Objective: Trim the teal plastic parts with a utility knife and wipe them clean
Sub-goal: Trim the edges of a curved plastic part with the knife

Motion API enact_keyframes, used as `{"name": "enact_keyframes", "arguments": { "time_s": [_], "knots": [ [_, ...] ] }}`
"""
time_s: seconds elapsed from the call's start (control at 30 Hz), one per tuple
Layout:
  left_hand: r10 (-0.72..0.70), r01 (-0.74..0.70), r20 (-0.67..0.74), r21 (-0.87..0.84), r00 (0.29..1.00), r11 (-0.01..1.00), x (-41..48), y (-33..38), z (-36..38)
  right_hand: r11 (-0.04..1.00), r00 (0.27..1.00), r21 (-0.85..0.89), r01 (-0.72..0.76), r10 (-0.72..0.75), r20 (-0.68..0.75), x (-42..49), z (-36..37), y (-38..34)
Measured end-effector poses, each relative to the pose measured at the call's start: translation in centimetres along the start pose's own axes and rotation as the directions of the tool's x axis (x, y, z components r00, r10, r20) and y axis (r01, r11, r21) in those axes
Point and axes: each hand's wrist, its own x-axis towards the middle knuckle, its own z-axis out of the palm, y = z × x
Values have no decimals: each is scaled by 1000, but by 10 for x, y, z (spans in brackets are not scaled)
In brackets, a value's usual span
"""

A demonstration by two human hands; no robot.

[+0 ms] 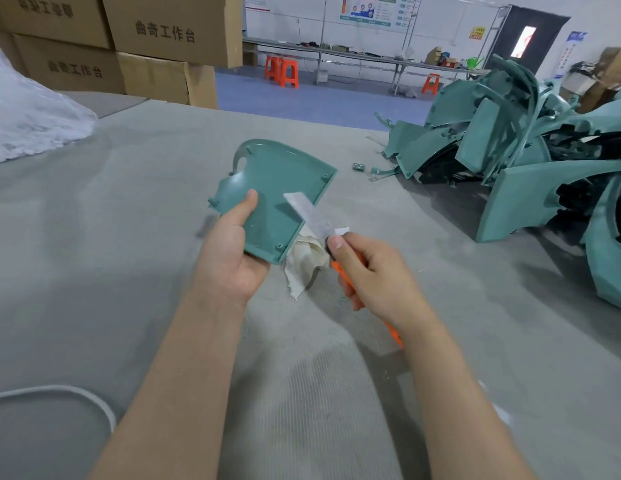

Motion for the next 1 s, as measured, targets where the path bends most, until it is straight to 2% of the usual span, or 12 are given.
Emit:
{"name": "enact_keyframes", "arguments": {
  "time_s": [0.27,0.33,0.4,0.47,0.53,0.6,0.7,1.0],
  "knots": [
    [17,-18,-31,-24,999,1000,1,0,-1,998,971,-51,-30,41,236,-5,0,-5],
    [22,-22,-43,2,999,1000,2,0,-1,998,960,-11,-58,59,272,-6,-4,-6],
    [19,-18,-45,28,999,999,2,0,-1,993,982,84,-79,63,180,-5,-8,-7],
    [25,-21,-48,74,999,997,2,-1,-1,987,996,131,-89,93,-19,-2,-12,-5],
    [44,-40,-34,133,998,990,1,-2,0,987,974,113,-117,137,-181,1,-15,-1],
    [65,-64,-3,175,998,982,0,-4,2,989,954,67,-132,145,-262,4,-16,3],
    [76,-82,38,194,996,978,-1,-5,4,991,946,55,-119,130,-296,5,-15,7],
    [67,-74,52,159,996,984,-2,-1,4,987,971,105,-122,140,-193,4,-15,7]
  ]
}}
